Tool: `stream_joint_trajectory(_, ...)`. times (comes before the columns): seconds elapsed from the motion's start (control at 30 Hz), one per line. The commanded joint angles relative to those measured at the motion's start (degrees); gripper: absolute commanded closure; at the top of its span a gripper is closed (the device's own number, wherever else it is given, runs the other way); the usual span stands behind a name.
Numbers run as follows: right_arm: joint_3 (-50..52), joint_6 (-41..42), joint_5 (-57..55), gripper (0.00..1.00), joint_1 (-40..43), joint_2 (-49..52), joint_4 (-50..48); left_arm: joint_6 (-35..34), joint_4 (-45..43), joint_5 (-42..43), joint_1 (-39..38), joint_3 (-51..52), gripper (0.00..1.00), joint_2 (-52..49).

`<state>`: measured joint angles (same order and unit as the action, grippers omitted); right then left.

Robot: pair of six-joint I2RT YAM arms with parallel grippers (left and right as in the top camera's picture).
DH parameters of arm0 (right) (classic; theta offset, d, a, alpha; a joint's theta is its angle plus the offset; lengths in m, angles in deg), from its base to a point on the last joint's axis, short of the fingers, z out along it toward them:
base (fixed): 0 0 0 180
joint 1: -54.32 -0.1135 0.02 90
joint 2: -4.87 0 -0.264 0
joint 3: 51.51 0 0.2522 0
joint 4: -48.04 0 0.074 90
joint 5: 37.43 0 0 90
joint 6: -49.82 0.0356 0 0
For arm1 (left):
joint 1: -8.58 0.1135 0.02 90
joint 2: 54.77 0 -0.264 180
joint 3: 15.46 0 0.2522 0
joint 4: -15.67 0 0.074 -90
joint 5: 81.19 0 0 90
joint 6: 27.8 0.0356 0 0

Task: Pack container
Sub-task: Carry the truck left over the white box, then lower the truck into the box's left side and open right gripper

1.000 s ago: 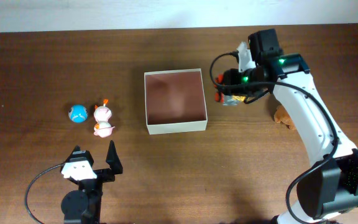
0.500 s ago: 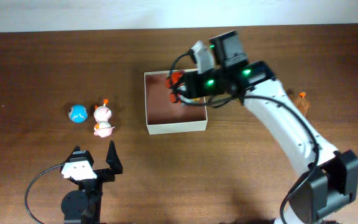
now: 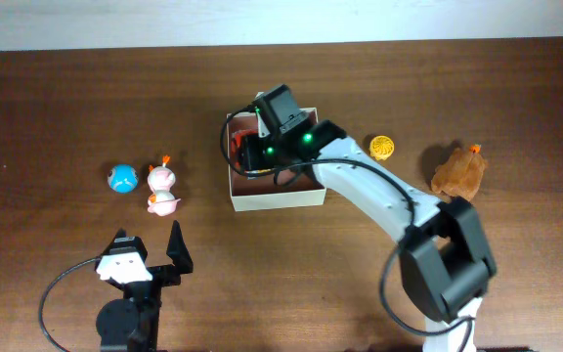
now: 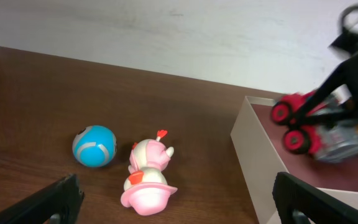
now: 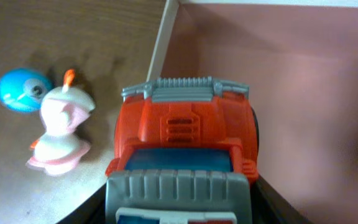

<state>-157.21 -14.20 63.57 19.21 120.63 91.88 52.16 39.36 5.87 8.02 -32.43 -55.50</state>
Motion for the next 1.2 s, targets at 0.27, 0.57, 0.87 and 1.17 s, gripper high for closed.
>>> stream_joint_trajectory(0.27, -1.33, 1.49, -4.85, 0.5, -0.5, 7.5, -9.09, 0.94, -0.15, 0.61, 0.35, 0.33, 0.0, 0.44)
stream_joint_trajectory(0.57, -1.33, 1.29, -7.91, 0.45, -0.5, 8.37, -14.43, 0.94, -0.15, 0.63, 0.35, 0.33, 0.0, 0.44)
stream_joint_trajectory(0.87, -1.33, 1.07, -8.04, 0.26, -0.5, 8.37, -13.38, 0.94, -0.17, 0.61, 0.35, 0.33, 0.0, 0.44)
stream_joint_trajectory(1.17, -1.42, -0.66, -5.22, 0.19, -0.5, 6.62, -10.78, 0.94, -0.15, 0.61, 0.35, 0.33, 0.0, 0.44)
